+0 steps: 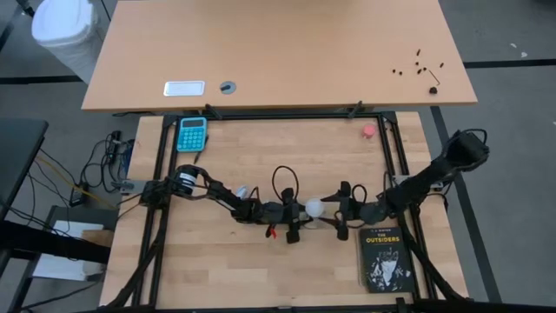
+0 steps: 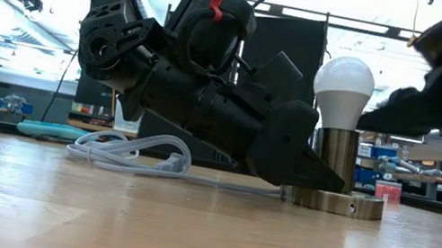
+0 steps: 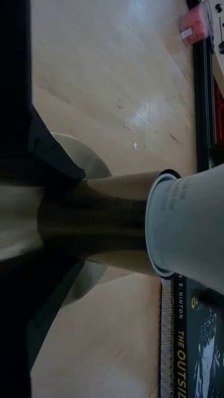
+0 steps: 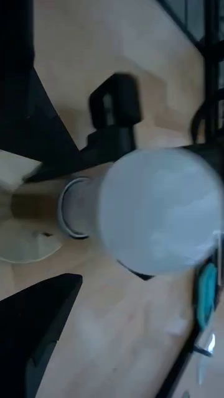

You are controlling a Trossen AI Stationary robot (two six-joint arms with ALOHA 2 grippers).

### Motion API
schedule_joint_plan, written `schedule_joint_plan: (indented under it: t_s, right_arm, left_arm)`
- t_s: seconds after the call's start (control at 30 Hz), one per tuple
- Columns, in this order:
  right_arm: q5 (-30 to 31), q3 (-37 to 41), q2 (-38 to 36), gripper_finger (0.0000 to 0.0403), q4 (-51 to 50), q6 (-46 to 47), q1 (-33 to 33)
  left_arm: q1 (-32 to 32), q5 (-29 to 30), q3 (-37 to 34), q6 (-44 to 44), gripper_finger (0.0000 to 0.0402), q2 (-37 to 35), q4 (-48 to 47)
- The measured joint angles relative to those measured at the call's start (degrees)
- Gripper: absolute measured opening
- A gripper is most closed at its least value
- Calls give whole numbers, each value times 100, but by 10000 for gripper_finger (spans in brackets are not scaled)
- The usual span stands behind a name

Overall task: Screw lightbulb
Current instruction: Insert the lightbulb into the lamp

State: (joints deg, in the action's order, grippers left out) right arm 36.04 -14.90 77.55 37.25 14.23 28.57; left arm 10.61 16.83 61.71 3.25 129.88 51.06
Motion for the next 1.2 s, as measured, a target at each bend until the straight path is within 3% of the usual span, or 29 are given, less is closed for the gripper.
schedule_joint_plan:
  t_s: [0.23, 0.6, 0.8, 1.2]
  right_arm:
    - [-1020, 149, 720, 309, 1436, -725, -547]
    - [-2048, 143, 1670, 309, 3361, -1490, -1072]
    - [-2114, 143, 1896, 309, 3672, -1510, -1110]
    - [-1946, 592, 1893, 309, 3811, -551, -801]
  left_arm:
    - [-7, -188, 2, -2, 193, 0, -6]
    - [-4, -235, 4, 13, 193, 0, -28]
    - [-2, -235, 4, 21, 193, -1, -35]
    - [0, -233, 7, 131, 193, -7, -99]
